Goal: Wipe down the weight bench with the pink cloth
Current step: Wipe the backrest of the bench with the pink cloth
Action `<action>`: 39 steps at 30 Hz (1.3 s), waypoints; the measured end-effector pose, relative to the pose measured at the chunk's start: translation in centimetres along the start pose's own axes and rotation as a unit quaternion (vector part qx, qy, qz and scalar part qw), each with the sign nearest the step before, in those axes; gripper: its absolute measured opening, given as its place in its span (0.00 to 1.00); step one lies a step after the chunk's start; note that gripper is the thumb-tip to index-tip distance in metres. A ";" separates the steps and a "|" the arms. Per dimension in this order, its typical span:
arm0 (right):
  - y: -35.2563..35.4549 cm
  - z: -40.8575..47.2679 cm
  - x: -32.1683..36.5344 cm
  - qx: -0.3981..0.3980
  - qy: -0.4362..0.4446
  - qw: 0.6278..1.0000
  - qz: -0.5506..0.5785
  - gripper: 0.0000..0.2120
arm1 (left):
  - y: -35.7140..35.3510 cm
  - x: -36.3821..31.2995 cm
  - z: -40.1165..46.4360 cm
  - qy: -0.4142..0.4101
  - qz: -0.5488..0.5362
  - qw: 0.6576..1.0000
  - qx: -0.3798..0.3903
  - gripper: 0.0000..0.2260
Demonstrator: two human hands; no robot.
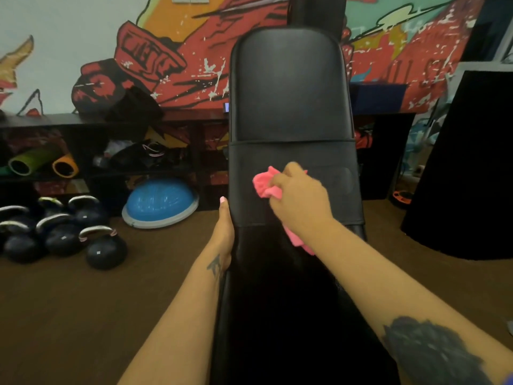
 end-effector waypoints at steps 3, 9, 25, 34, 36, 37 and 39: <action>-0.9 -2.2 1.9 0.073 0.082 0.994 0.013 0.12 | 0.1 0.0 -0.2 0.000 0.006 1.000 0.011 0.41; 0.2 -1.3 -1.4 0.078 0.061 0.995 -0.009 0.09 | 0.0 -0.2 -0.5 0.002 0.009 1.000 0.017 0.35; -0.4 -0.8 -0.2 0.065 0.046 0.997 -0.008 0.10 | 0.5 -0.3 -1.0 0.020 0.004 1.000 0.018 0.35; -1.3 -3.9 1.9 0.116 0.124 0.985 -0.004 0.15 | 0.0 -0.4 -1.9 -0.017 0.048 0.997 0.050 0.34; -0.7 -2.7 0.7 0.081 0.119 0.989 -0.027 0.12 | 0.7 0.0 -1.4 -0.007 0.034 0.998 0.048 0.37; -0.5 -1.8 0.5 0.047 0.115 0.992 -0.037 0.10 | 0.9 0.5 -1.1 0.001 0.020 0.999 0.037 0.37; -0.4 -0.4 0.8 -0.034 0.106 0.993 -0.031 0.06 | 0.5 1.2 -0.9 0.001 0.025 1.000 0.002 0.40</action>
Point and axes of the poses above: each hand's wrist, its own z-axis towards the middle knuckle, its own y-axis out of the back of the hand, x = y × z, the point moved 2 cm from there along z, towards the middle knuckle, and after that the axes turned 2 degrees about -x, right-handed, at the moved point
